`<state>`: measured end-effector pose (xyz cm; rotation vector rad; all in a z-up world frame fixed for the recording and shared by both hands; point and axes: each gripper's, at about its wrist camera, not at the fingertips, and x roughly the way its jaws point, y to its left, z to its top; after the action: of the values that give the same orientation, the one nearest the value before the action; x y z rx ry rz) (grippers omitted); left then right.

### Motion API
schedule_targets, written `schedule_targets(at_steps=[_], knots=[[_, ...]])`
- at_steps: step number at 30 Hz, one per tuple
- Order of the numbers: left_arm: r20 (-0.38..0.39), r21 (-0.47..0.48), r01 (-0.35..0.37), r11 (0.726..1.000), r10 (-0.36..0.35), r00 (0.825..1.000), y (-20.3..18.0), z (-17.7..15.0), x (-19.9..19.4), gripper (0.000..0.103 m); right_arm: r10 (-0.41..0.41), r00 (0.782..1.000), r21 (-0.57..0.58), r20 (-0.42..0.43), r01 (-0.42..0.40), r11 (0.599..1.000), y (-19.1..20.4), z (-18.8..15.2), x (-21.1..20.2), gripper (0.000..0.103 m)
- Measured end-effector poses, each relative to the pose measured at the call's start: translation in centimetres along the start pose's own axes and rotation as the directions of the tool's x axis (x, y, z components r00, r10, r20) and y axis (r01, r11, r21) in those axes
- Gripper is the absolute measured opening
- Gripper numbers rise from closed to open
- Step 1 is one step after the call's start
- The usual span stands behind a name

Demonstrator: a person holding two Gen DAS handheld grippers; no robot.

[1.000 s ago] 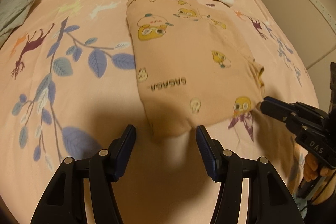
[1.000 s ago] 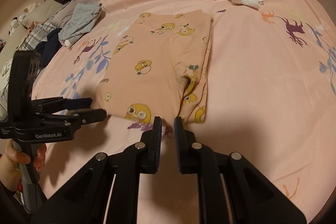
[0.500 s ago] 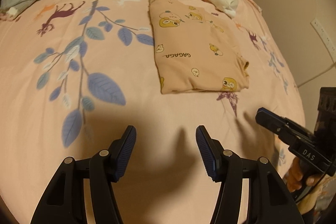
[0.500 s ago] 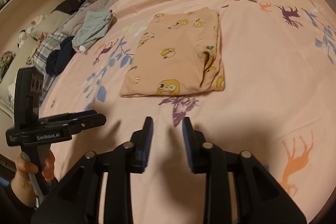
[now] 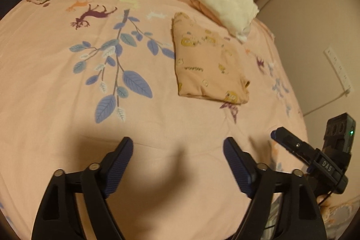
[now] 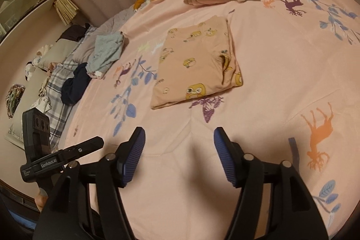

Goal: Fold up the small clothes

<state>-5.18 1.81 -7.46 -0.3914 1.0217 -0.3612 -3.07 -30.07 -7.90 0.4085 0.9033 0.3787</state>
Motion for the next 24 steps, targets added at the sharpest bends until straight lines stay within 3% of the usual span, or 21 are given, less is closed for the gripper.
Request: schedule_targets(at_steps=[9, 10, 11, 24], knots=[[0.070, 0.033, 0.029, 0.999, -0.031, 0.997, -0.5, -1.0, -2.9, 0.097, -0.013, 1.000, -0.044, 0.007, 0.014, 0.999, 2.8, -0.7, -0.9, 0.069], [0.081, 0.038, 0.025, 0.999, -0.028, 0.996, -0.6, -1.1, -3.2, 0.099, -0.019, 1.000, -0.048, 0.008, 0.019, 0.999, 3.1, -0.7, -0.9, 0.074], [0.095, 0.045, 0.021, 0.999, -0.025, 0.995, -0.6, -1.2, -3.4, 0.100, -0.022, 1.000, -0.048, 0.012, 0.022, 0.999, 3.3, -0.8, -0.9, 0.079], [0.161, 0.098, 0.061, 0.993, -0.077, 0.984, -1.3, 1.9, -2.7, 0.101, -0.035, 0.998, 0.015, 0.050, 0.034, 0.999, 2.1, 2.6, 0.2, 0.092]])
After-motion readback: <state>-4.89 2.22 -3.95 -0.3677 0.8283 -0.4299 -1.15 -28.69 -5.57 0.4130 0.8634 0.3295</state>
